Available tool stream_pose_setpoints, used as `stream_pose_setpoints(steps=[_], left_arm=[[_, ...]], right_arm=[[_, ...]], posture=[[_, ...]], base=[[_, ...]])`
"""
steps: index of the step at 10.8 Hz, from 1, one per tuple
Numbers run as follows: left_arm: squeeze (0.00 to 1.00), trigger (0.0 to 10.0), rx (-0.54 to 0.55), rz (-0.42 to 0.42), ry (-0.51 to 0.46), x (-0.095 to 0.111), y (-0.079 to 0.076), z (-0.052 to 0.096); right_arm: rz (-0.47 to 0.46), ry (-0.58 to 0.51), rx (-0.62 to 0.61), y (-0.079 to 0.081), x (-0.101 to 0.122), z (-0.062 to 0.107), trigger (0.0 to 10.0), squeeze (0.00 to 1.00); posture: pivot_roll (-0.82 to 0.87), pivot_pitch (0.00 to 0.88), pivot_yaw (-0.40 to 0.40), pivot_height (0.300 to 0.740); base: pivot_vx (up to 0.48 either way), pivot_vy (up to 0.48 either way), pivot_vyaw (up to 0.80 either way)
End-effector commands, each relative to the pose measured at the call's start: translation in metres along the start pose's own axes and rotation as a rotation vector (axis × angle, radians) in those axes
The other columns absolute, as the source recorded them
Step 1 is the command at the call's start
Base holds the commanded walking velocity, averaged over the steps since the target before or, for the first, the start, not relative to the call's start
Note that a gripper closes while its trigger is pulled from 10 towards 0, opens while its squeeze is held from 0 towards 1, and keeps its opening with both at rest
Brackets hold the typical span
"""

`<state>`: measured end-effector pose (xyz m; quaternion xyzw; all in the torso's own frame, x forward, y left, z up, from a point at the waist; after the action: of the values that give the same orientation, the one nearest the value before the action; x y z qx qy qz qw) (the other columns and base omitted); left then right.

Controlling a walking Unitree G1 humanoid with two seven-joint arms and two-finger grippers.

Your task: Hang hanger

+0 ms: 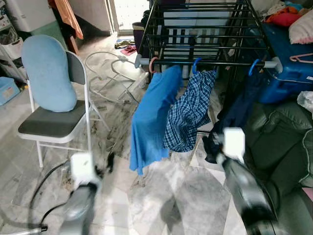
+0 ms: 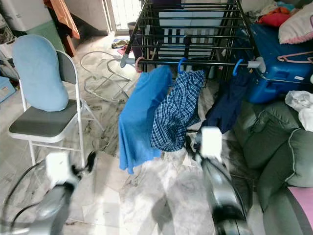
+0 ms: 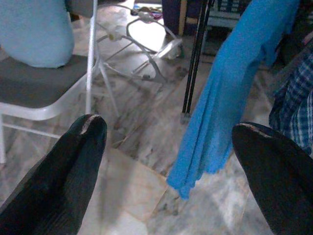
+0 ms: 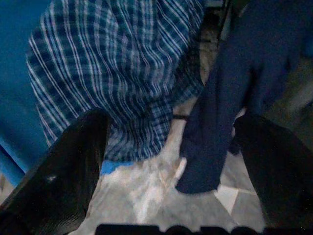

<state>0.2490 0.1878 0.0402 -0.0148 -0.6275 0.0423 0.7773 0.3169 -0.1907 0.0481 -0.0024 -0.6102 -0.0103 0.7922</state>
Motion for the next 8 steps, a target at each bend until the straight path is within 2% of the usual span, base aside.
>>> stream_pose_setpoints(steps=[1,3,5,8], left_arm=[[0.0,10.0,-0.025,-0.019,-0.005,0.004,0.001,0.004],[0.0,10.0,-0.04,-0.025,0.029,-0.001,0.003,0.009],[0.0,10.0,-0.059,-0.034,0.046,-0.004,0.003,0.011],[0.0,10.0,-0.055,-0.036,0.045,-0.002,0.003,0.011]], right_arm=[[-0.013,-0.027,0.015,0.004,0.005,0.007,10.0,0.0],[-0.016,-0.004,0.002,0.001,-0.008,0.025,10.0,0.0],[-0.017,0.006,0.014,-0.001,-0.01,0.041,10.0,0.0],[-0.002,0.013,0.016,-0.004,-0.006,0.044,10.0,0.0]], posture=[[-0.05,0.0,0.064,0.74],[-0.06,0.0,0.076,0.74],[-0.08,0.0,0.081,0.74],[-0.07,0.0,0.08,0.74]], base=[[0.0,0.0,0.0],[0.0,0.0,0.0],[0.0,0.0,0.0],[0.0,0.0,0.0]])
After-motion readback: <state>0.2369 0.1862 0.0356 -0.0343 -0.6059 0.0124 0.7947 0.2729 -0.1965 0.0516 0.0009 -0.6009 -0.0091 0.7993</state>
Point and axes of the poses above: a point about 5 cm out from each wrist's last joint towards the gripper, its own z axis pointing back from the gripper into the wrist, its own x axis along the axis of the wrist's last joint, y = z × x, the point moved 1 cm from there along -z, pointing out of the wrist towards the gripper
